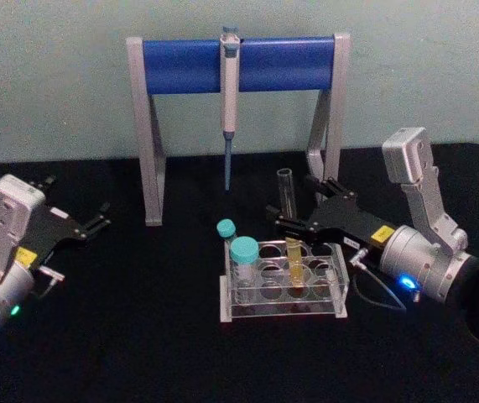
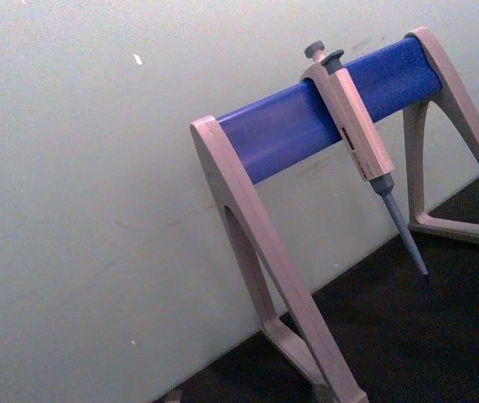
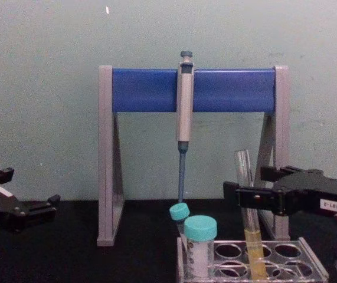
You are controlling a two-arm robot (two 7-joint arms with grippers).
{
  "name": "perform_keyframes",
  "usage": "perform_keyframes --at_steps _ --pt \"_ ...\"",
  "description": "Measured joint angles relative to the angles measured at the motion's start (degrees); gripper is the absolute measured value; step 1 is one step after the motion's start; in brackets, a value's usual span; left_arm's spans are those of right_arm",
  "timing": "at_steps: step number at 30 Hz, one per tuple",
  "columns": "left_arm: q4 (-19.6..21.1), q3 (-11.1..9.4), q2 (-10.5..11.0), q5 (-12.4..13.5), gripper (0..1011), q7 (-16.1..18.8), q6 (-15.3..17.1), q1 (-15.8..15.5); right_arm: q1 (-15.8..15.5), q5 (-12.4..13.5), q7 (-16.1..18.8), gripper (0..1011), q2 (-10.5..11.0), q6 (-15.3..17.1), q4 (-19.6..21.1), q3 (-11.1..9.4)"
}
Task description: Pick up the test tube from the test tube rack, shake it, then place it back into the test tube rack.
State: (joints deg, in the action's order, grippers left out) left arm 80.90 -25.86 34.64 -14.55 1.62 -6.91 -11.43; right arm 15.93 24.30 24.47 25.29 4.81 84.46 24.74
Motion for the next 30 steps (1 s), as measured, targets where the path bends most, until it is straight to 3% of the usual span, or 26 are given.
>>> perform_keyframes --at_steps 10,30 --pt "0.0 0.0 0.0 0.0 1001 0.0 0.0 0.0 0.7 -0.3 0.6 1000 -0.6 2.0 -0.6 -0.2" --pt "0.0 0.0 0.0 0.0 1001 0.0 0.0 0.0 0.8 -0.4 0.8 1000 -0.7 2.0 -0.7 -0.3"
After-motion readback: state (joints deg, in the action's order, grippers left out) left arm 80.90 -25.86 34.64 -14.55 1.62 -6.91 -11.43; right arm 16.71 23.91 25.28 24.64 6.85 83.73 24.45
